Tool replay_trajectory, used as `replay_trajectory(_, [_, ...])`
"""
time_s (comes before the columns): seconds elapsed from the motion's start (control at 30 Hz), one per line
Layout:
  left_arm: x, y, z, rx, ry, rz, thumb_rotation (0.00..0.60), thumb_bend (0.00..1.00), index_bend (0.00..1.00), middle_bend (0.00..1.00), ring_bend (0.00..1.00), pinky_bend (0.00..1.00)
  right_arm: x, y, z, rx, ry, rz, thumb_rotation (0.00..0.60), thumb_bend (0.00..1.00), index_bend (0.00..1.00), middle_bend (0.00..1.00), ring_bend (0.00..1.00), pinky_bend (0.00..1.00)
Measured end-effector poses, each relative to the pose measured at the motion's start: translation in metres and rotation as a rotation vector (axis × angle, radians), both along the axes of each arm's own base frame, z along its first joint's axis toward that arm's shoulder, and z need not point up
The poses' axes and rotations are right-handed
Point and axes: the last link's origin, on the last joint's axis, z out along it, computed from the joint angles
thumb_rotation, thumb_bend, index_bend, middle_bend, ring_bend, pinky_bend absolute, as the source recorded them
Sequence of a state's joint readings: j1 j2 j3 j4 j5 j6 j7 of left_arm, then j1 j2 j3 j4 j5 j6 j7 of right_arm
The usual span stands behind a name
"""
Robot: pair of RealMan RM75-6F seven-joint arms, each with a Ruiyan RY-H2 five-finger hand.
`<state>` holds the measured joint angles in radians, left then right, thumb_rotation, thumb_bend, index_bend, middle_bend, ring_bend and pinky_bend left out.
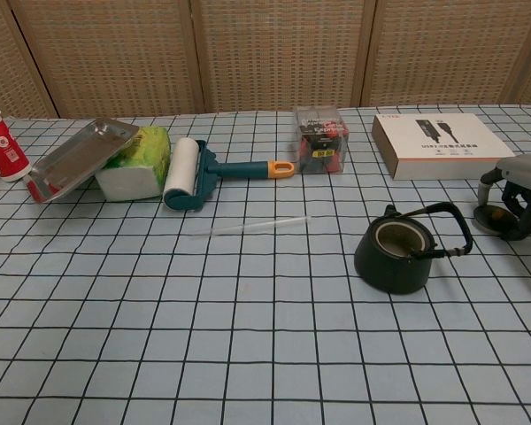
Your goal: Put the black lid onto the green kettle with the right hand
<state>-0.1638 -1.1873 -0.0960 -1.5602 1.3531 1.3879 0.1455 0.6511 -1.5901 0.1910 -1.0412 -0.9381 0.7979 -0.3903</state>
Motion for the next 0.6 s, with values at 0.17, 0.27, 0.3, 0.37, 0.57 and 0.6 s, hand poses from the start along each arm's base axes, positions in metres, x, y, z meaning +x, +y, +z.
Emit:
replay_trajectory(0.17, [0.0, 0.0, 0.0, 0.002, -0.002, -0.002, 0.6, 0.02, 0.0, 0.0, 0.0, 0.0, 0.003, 0.0, 0.001, -0.01, -0.003, 0.02, 0.6, 0.46, 0.55, 0.82, 0.81, 0.54])
replay_trajectory(0.27, [0.001, -0.001, 0.001, 0.003, -0.002, -0.004, 0.6, 0.02, 0.0, 0.0, 0.0, 0.0, 0.005, 0.0, 0.003, -0.02, -0.007, 0.033, 0.6, 0.46, 0.55, 0.82, 0.81, 0.54])
replay_trajectory(0.3, [0.001, -0.001, 0.001, 0.004, -0.003, -0.005, 0.6, 0.02, 0.0, 0.0, 0.0, 0.0, 0.007, 0.0, 0.004, -0.025, -0.008, 0.04, 0.6, 0.46, 0.55, 0.82, 0.81, 0.54])
replay_trajectory(0.37, [0.001, -0.002, 0.001, 0.005, -0.005, -0.007, 0.6, 0.02, 0.0, 0.0, 0.0, 0.0, 0.009, 0.0, 0.006, -0.033, -0.01, 0.051, 0.6, 0.46, 0.55, 0.82, 0.81, 0.54])
replay_trajectory(0.57, [0.002, -0.003, 0.002, 0.006, -0.009, -0.013, 0.6, 0.02, 0.0, 0.0, 0.0, 0.0, 0.021, 0.002, 0.016, -0.056, -0.015, 0.09, 0.6, 0.46, 0.55, 0.82, 0.81, 0.54])
replay_trajectory(0.6, [0.003, -0.003, 0.003, 0.006, -0.01, -0.014, 0.6, 0.02, 0.0, 0.0, 0.0, 0.0, 0.024, 0.002, 0.018, -0.06, -0.014, 0.098, 0.6, 0.46, 0.55, 0.82, 0.81, 0.54])
